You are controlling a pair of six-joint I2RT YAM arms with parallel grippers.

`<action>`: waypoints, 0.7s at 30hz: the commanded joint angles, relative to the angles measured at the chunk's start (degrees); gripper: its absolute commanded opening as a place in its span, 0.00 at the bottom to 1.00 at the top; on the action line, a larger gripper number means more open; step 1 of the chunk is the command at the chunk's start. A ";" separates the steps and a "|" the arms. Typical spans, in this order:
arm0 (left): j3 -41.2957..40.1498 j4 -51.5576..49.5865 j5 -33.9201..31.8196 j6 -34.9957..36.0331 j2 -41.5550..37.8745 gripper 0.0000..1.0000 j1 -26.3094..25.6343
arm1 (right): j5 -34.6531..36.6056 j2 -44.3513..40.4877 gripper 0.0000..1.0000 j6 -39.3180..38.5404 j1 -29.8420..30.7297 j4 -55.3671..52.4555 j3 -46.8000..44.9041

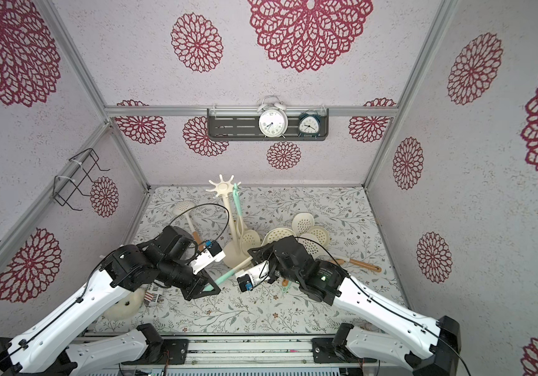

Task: Hang the skimmer on the kitchen utensil rack
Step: Pick up the skimmer from the center of the board.

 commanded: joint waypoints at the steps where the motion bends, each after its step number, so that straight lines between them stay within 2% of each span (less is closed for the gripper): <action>1: 2.61 0.42 0.38 1.97 -0.45 0.00 0.84 | -0.02 -0.30 0.23 -0.02 0.25 1.71 0.40; 7: 3.84 1.07 -1.64 2.30 -1.28 0.00 0.97 | -1.51 -1.47 0.00 2.30 0.25 1.39 -0.08; 8: 3.96 1.51 -2.92 2.05 -1.84 0.00 0.96 | -1.65 -1.66 0.00 2.89 0.25 1.25 -0.06; 9: 4.00 2.33 -4.88 1.54 -2.75 0.16 0.96 | -1.86 -2.03 0.00 3.82 0.20 1.29 -0.12; 12: 3.40 5.70 -9.57 -0.01 -6.34 0.91 0.92 | -2.24 -3.71 0.00 8.64 0.21 3.07 -1.70; 13: 3.11 7.31 -10.97 -0.86 -7.90 0.97 0.97 | -2.14 -4.38 0.00 11.91 0.22 4.50 -2.46; 14: 2.62 8.91 -11.98 -1.79 -9.26 1.00 0.96 | -1.99 -4.89 0.00 15.61 0.21 6.00 -3.13; 17: -0.70 18.05 -16.17 -5.73 -14.81 0.97 0.96 | -3.96 -6.75 0.00 31.02 0.24 12.74 -5.94; 21: -11.50 39.69 -21.25 -14.60 -24.09 0.98 0.87 | -1.18 -6.44 0.00 57.38 0.29 21.71 -8.14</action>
